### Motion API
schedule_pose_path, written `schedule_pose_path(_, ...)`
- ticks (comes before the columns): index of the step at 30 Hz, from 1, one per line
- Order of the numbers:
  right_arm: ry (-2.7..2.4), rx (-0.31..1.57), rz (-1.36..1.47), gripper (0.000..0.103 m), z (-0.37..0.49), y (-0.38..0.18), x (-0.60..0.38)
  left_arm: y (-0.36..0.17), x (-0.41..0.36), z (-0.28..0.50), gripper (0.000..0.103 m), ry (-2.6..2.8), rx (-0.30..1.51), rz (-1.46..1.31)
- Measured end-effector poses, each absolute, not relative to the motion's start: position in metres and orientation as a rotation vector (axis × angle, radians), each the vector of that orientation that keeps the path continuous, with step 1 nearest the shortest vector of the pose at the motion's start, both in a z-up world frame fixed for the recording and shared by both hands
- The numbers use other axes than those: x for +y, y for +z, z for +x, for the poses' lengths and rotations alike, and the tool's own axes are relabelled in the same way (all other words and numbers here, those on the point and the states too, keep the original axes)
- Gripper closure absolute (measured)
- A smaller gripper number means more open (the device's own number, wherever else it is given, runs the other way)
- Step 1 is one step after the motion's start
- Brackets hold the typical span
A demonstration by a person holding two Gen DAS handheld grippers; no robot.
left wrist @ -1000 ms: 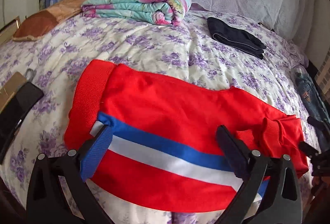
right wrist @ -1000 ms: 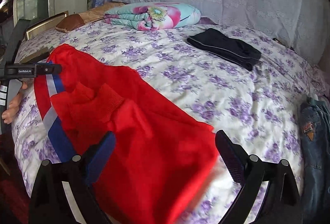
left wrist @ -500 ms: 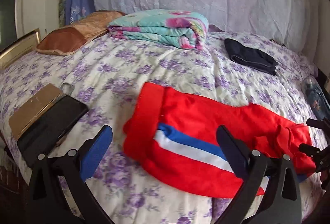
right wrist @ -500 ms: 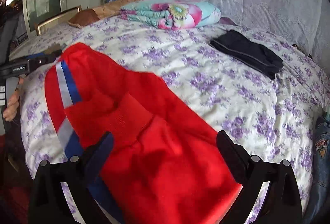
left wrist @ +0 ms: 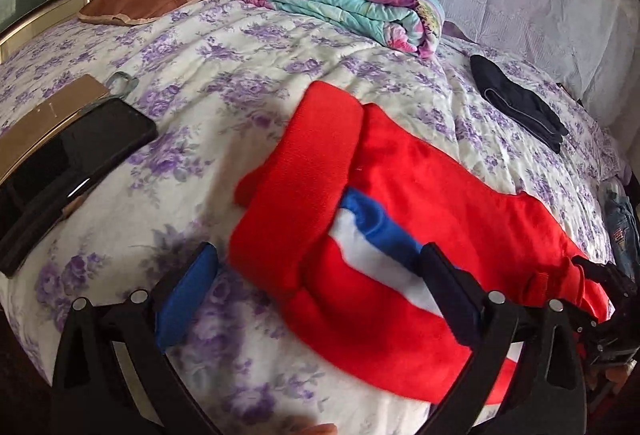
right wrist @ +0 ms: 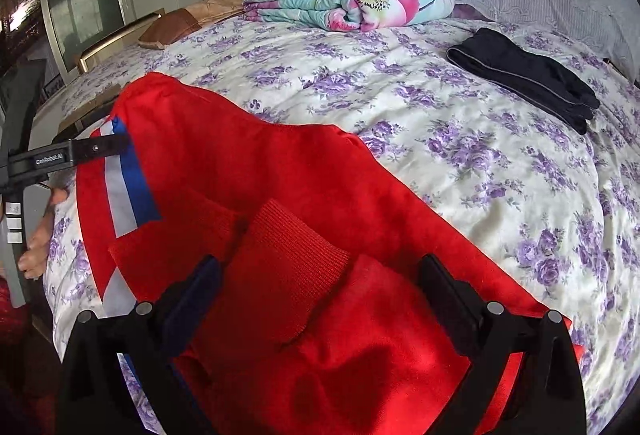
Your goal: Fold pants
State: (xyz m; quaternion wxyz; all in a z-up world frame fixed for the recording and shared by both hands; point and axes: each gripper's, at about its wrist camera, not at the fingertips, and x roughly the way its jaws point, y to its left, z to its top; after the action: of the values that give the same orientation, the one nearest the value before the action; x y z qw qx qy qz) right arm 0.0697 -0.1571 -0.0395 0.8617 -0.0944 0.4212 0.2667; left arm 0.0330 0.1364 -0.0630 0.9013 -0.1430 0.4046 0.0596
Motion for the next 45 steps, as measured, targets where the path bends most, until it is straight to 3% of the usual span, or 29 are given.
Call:
schedule_pose_path(24, 0.535, 0.856, -0.127, 0.003, 0.068, -0.035, -0.170, -0.051, 0.088, 0.042, 0.005, 0.186, 0.741, -0.116)
schedule_pose_path(27, 0.552, 0.819, -0.014, 0.003, 0.071, -0.019, -0.177, -0.052, 0.086, 0.043, 0.005, 0.188, 0.748, -0.101)
schedule_pose_path(31, 0.568, 0.907, 0.067, 0.003, 0.091, -0.018, -0.164, -0.053, 0.084, 0.044, 0.005, 0.192, 0.758, -0.092)
schedule_pose_path(35, 0.521, 1.029, -0.182, 0.003, 0.096, -0.051, -0.125, -0.054, 0.083, 0.045, 0.005, 0.188, 0.763, -0.091)
schedule_pose_path(39, 0.534, 0.968, -0.205, 0.003, 0.086, -0.047, -0.125, -0.057, 0.083, 0.047, 0.005, 0.177, 0.778, -0.092)
schedule_pose_path(45, 0.549, 0.848, -0.021, 0.003, 0.062, -0.020, -0.173, -0.061, 0.087, 0.049, 0.005, 0.088, 0.821, -0.135)
